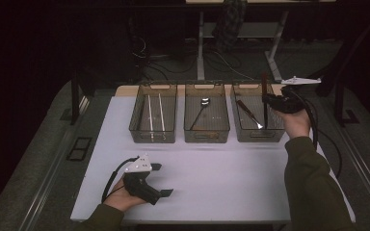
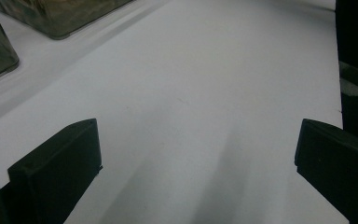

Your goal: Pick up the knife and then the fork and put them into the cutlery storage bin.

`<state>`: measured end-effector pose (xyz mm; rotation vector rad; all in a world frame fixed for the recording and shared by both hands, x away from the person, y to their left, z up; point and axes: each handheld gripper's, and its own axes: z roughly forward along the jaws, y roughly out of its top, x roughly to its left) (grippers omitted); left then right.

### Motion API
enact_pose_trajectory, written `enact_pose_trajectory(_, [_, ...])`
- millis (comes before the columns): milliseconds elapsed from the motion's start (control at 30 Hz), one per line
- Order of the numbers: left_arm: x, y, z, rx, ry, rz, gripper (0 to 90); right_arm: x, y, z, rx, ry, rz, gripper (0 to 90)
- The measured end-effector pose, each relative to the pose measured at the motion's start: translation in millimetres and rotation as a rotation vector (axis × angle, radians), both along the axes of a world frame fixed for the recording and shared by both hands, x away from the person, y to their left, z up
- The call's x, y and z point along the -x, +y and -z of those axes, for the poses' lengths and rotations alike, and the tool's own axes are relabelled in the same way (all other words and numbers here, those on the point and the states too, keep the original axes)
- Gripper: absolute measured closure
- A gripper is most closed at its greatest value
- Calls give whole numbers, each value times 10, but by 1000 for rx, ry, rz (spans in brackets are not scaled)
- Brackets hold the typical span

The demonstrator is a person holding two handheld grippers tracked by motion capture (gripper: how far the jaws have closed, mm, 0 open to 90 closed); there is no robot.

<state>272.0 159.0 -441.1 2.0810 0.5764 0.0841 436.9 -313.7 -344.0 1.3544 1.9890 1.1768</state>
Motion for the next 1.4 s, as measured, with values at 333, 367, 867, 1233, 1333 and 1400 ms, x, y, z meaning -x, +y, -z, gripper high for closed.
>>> enact_pose_trajectory(333, [1,-2,0,2,1,4,0,-54,105,174,43,70,-11,761])
enact_pose_trajectory(367, [1,-3,0,3,1,4,0,-57,109,187,47,75,-10,761])
enact_pose_trajectory(867, [1,-3,-1,7,1,5,0,-149,150,354,52,160,13,742])
enact_pose_trajectory(1233, [-2,0,-2,9,2,6,0,-189,152,427,28,206,-1,490])
enact_pose_trajectory(1333, [-8,5,-3,11,3,7,0,-173,142,401,11,193,-2,431])
enact_pose_trajectory(1400, [-15,15,-6,12,-1,4,0,-156,128,378,-6,185,-8,405])
